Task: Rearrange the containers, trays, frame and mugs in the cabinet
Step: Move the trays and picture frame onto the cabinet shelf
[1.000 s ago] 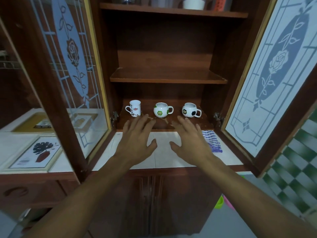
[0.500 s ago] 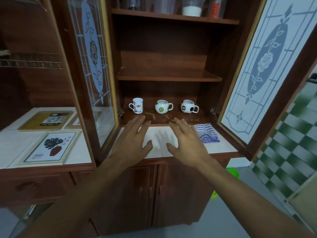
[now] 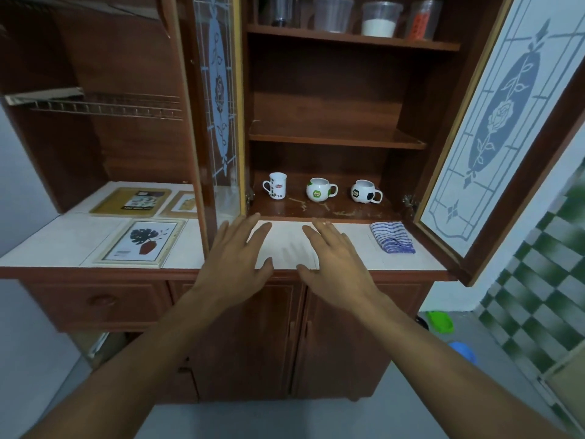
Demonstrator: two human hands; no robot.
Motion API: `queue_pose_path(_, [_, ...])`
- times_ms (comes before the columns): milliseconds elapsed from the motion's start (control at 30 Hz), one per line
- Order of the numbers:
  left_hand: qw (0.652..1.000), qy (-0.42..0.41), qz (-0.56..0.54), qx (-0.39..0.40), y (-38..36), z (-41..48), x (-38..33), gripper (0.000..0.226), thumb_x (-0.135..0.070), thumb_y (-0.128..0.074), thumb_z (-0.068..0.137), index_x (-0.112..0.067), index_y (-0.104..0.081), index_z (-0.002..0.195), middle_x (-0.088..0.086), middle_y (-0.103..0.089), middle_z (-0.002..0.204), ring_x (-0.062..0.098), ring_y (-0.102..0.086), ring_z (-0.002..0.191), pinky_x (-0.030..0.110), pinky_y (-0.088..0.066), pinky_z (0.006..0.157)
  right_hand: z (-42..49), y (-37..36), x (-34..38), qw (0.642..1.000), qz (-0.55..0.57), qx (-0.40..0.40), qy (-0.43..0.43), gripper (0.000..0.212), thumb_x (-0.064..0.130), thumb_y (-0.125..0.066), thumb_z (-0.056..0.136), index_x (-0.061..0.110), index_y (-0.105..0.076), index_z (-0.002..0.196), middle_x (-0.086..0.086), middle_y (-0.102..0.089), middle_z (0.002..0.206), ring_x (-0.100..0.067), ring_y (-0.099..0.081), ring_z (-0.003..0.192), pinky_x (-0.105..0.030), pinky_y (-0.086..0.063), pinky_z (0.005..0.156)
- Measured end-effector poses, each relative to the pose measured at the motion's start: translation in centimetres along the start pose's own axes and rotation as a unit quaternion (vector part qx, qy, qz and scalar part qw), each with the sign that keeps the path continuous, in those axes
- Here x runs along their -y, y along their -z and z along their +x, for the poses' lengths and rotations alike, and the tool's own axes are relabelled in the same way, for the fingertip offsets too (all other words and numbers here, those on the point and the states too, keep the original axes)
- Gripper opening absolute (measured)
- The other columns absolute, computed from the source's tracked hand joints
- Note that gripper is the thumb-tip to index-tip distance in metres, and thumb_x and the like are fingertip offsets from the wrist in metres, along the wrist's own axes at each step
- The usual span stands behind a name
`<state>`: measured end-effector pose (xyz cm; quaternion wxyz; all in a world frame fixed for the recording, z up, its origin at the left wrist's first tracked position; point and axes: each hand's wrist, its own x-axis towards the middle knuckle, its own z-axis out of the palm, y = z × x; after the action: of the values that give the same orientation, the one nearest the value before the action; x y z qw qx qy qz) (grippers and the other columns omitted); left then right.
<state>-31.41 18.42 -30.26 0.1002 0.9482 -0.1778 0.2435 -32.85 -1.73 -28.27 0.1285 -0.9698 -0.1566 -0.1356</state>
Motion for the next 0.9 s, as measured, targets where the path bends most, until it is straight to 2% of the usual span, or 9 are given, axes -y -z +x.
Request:
queue_pose_path(133, [1.000,0.009,0.016,-0.007,2.2,-2.5,1.8,0.067,-0.045,-0.043,0.085,-0.020,-0.035,0.148,0.008,-0.033,0.154,0.029,-0.024,0.144,0.050,-0.012,0.118,-0.3,-0.5,3.0,1.000,0.010,0.009,0.017,0.071,0.040,-0.053,0.096,0.023,-0.018,0.155,0.000,-0.007,0.164,-0.021,-0.001,0.151,-0.037,-0.005,0.121])
queue_pose_path(267, [0.999,0.003,0.029,-0.028,4.8,-5.2,5.3,0.060,-0.037,-0.051,0.084,-0.015,-0.044,0.139,0.013,-0.042,0.147,0.033,-0.033,0.139,0.056,-0.021,0.113,0.0,-1.5,8.0,0.999,0.026,0.008,0.047,0.069,0.038,-0.052,0.096,0.022,-0.020,0.154,-0.001,-0.009,0.164,-0.022,-0.002,0.151,-0.040,-0.005,0.121])
queue_pose_path(333, [0.998,0.009,0.044,-0.035,6.0,-6.4,7.2,0.056,-0.038,-0.048,0.084,-0.014,-0.047,0.135,0.013,-0.045,0.144,0.034,-0.037,0.137,0.057,-0.024,0.111,0.2,-2.2,10.5,0.998,0.032,0.003,0.059,0.068,0.038,-0.052,0.096,0.022,-0.020,0.154,-0.001,-0.012,0.164,-0.023,-0.003,0.151,-0.041,-0.004,0.121])
queue_pose_path(400, [0.998,0.017,0.055,-0.030,7.4,-7.6,9.4,0.059,-0.040,-0.044,0.084,-0.014,-0.048,0.136,0.012,-0.044,0.146,0.033,-0.035,0.138,0.058,-0.023,0.111,0.5,-2.7,13.3,0.997,0.024,-0.009,0.070,0.069,0.039,-0.051,0.095,0.022,-0.020,0.154,-0.001,-0.014,0.163,-0.023,-0.005,0.151,-0.042,-0.004,0.121])
queue_pose_path(500, [0.996,0.015,0.078,-0.028,9.4,-9.5,12.7,0.059,-0.037,-0.050,0.082,-0.012,-0.050,0.136,0.014,-0.043,0.147,0.034,-0.036,0.138,0.058,-0.022,0.111,0.8,-3.3,17.4,0.996,0.001,-0.023,0.087,0.069,0.038,-0.052,0.094,0.020,-0.022,0.153,-0.003,-0.018,0.162,-0.025,-0.010,0.150,-0.044,-0.008,0.121])
queue_pose_path(700, [0.994,0.040,0.097,-0.016,12.1,-13.5,18.3,0.058,-0.037,-0.051,0.082,-0.017,-0.047,0.137,0.013,-0.044,0.147,0.035,-0.036,0.137,0.059,-0.020,0.113,1.7,-4.5,24.0,0.994,-0.004,-0.011,0.107,0.068,0.041,-0.049,0.096,0.020,-0.021,0.154,-0.003,-0.013,0.163,-0.024,-0.007,0.151,-0.043,-0.008,0.122])
queue_pose_path(800, [0.994,0.046,0.091,-0.030,13.0,-15.0,19.8,0.057,-0.038,-0.048,0.081,-0.018,-0.042,0.134,0.016,-0.049,0.141,0.039,-0.044,0.132,0.063,-0.027,0.108,2.0,-5.3,26.2,0.992,0.001,-0.007,0.123,0.069,0.043,-0.049,0.095,0.020,-0.021,0.154,-0.003,-0.013,0.163,-0.024,-0.005,0.151,-0.043,-0.007,0.122])
queue_pose_path(900, [0.993,0.056,0.091,-0.042,13.3,-15.9,20.9,0.057,-0.041,-0.044,0.082,-0.013,-0.049,0.132,0.018,-0.053,0.137,0.042,-0.049,0.127,0.067,-0.033,0.103,2.4,-5.9,27.5,0.991,0.016,0.005,0.135,0.066,0.041,-0.051,0.095,0.022,-0.024,0.153,-0.003,-0.013,0.163,-0.025,-0.005,0.151,-0.043,-0.006,0.122])
